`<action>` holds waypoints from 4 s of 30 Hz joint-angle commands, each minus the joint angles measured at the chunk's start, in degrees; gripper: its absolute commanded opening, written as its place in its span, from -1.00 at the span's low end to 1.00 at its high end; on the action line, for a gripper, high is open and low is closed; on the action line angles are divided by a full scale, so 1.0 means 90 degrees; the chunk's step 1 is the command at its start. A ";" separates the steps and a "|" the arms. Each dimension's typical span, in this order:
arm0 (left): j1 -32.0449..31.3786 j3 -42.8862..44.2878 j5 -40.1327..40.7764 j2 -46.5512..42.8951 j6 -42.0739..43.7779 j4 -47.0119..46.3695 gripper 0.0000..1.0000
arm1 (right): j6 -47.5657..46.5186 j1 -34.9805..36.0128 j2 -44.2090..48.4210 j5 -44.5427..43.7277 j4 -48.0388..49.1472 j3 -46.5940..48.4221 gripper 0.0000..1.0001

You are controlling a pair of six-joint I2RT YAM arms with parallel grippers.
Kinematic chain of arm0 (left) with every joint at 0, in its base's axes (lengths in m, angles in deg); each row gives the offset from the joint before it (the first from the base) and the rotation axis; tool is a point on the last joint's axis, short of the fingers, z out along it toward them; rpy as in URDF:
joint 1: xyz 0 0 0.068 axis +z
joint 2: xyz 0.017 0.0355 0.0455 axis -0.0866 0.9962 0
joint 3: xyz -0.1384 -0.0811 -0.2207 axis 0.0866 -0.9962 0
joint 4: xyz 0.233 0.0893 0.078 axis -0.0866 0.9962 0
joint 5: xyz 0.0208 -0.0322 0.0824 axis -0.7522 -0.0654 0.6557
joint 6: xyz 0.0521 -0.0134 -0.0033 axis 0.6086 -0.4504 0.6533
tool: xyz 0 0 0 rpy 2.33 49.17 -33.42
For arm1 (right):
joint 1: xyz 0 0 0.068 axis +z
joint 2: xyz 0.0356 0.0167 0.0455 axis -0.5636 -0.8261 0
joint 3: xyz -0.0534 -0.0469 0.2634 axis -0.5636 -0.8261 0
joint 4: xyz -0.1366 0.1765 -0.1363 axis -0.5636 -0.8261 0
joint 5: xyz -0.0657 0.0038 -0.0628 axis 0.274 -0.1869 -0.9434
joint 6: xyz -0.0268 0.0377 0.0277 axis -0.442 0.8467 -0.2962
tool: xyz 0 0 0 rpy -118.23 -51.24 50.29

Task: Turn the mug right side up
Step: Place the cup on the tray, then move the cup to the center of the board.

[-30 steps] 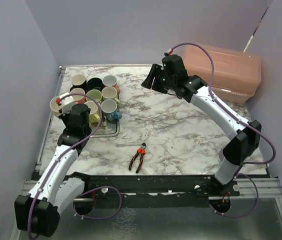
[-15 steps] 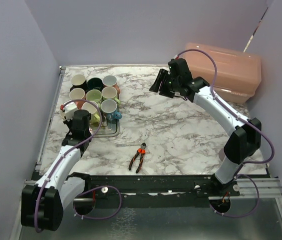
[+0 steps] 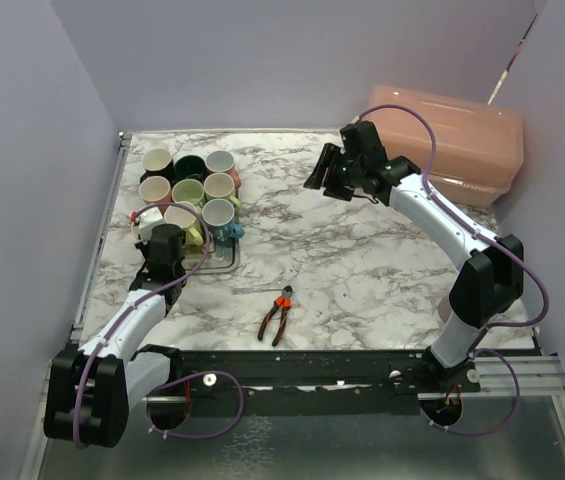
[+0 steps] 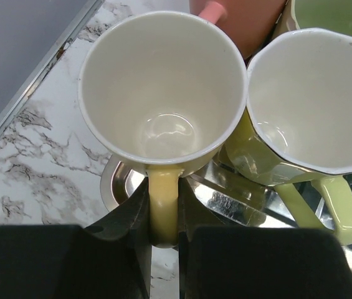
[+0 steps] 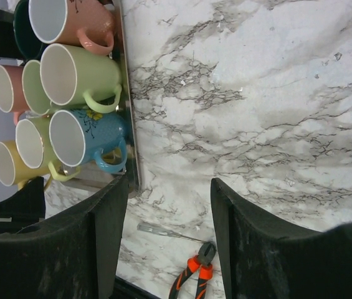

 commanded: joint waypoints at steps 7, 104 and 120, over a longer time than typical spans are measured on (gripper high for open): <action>0.0041 -0.0303 -0.0315 0.0203 0.0023 -0.1078 -1.00 | 0.0026 -0.0100 0.0211 0.0150 -0.0175 -0.0030 0.18; -0.1387 0.3585 -0.4368 0.2422 -0.0590 -0.0005 0.98 | 0.1558 -0.2876 0.0892 0.0207 -0.1134 -0.3690 -0.45; -0.2539 0.4153 -0.5048 0.3326 -0.0775 0.0287 0.98 | 0.0612 -0.1898 -0.0351 -0.1588 -0.1560 -0.1526 -0.60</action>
